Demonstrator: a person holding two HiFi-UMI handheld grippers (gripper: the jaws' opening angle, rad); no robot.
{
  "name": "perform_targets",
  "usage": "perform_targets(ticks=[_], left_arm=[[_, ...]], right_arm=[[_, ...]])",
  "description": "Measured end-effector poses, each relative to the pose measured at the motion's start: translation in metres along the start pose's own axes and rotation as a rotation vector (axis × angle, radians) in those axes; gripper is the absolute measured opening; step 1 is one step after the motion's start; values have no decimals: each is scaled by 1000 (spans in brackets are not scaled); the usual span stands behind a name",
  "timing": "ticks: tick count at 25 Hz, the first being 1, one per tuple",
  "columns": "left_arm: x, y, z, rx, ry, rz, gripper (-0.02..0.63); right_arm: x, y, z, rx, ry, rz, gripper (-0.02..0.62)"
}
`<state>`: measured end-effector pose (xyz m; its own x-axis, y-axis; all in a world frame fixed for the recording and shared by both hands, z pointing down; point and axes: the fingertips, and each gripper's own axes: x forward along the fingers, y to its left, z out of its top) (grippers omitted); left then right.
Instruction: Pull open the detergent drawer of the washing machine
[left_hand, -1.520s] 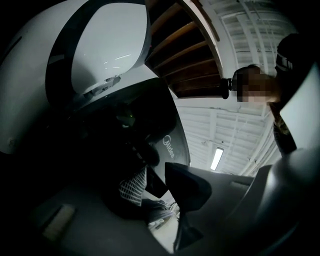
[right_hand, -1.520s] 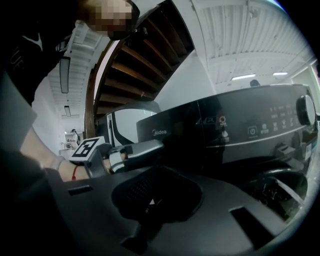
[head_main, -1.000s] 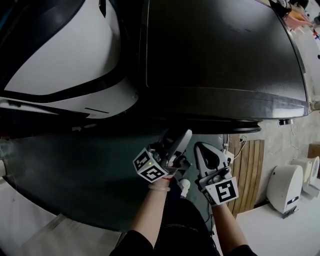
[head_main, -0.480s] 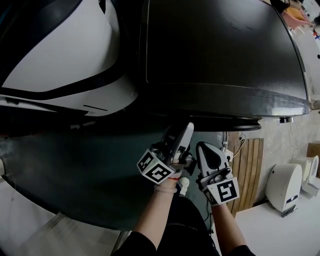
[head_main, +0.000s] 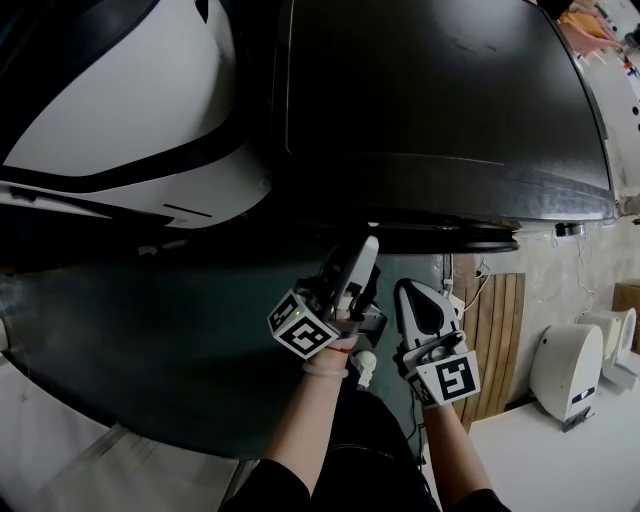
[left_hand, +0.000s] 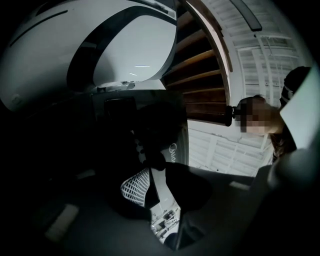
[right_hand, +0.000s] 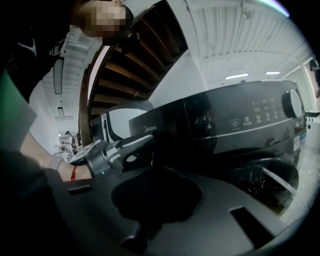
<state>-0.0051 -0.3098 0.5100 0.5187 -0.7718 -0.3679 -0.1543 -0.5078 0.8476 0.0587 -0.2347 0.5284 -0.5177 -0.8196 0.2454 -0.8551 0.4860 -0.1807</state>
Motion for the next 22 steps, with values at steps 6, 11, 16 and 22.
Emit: perform_targets(ticks=[6, 11, 16, 22], left_arm=[[-6, -6, -4, 1, -4, 2, 106], [-13, -8, -7, 4, -3, 4, 106], [-19, -13, -11, 10, -2, 3, 106], [-27, -16, -15, 15, 3, 7, 106]], right_arm=[[-7, 4, 2, -12, -6, 9, 12], [-12, 8, 1, -1, -10, 11, 12], [-20, 12, -1, -13, -13, 20, 12], [-25, 17, -2, -44, 0, 31, 12]])
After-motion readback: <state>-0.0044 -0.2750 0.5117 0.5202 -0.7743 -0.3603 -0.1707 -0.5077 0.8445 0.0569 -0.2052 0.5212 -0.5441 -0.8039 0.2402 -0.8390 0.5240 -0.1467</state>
